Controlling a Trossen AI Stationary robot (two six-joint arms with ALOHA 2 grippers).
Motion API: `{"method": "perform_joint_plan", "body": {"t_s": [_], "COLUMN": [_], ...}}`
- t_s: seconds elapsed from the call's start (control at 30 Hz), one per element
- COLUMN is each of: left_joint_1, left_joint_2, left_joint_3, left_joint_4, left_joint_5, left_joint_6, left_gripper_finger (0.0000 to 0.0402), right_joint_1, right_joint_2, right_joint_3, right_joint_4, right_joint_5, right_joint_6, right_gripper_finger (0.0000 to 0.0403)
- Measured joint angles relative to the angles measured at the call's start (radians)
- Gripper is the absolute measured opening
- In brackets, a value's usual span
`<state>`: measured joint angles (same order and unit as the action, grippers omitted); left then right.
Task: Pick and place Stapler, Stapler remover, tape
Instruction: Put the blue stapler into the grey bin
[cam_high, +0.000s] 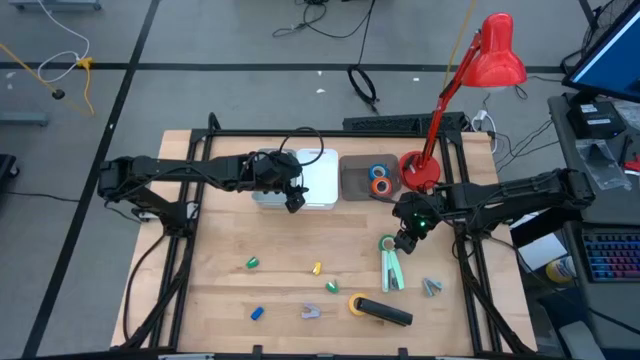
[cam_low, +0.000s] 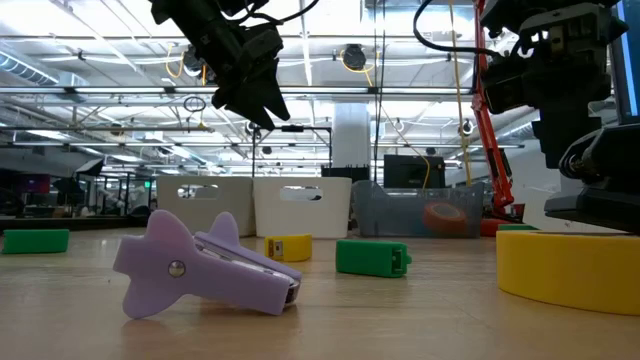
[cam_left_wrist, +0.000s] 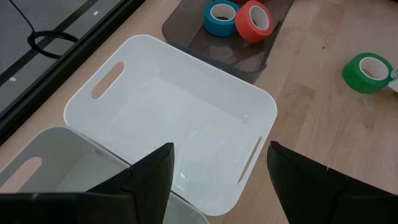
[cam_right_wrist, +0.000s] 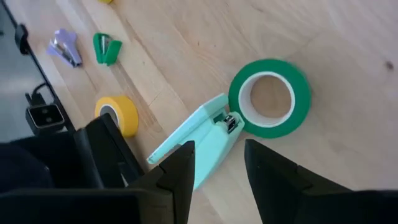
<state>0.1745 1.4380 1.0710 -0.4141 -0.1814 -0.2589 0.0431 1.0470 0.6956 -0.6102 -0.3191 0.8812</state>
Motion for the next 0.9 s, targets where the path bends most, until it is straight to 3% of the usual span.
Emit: {"method": "perform_joint_plan", "body": {"t_s": [0.33, 0.53, 0.9], "left_joint_1": [0.0, 0.0, 0.0], "left_joint_2": [0.0, 0.0, 0.0], "left_joint_3": [0.0, 0.0, 0.0], "left_joint_4": [0.0, 0.0, 0.0], "left_joint_5": [-0.001, -0.001, -0.001], "left_joint_6": [0.001, 0.002, 0.002], "left_gripper_finger": [0.0257, 0.0257, 0.0257], "right_joint_1": [0.147, 0.235, 0.254], "right_joint_2": [0.0, 0.0, 0.0], "right_joint_3": [0.0, 0.0, 0.0], "right_joint_4": [0.015, 0.067, 0.06], "right_joint_5": [0.009, 0.138, 0.162], "right_joint_6": [0.238, 0.317, 0.39], "right_gripper_finger": [0.013, 0.013, 0.013]}}
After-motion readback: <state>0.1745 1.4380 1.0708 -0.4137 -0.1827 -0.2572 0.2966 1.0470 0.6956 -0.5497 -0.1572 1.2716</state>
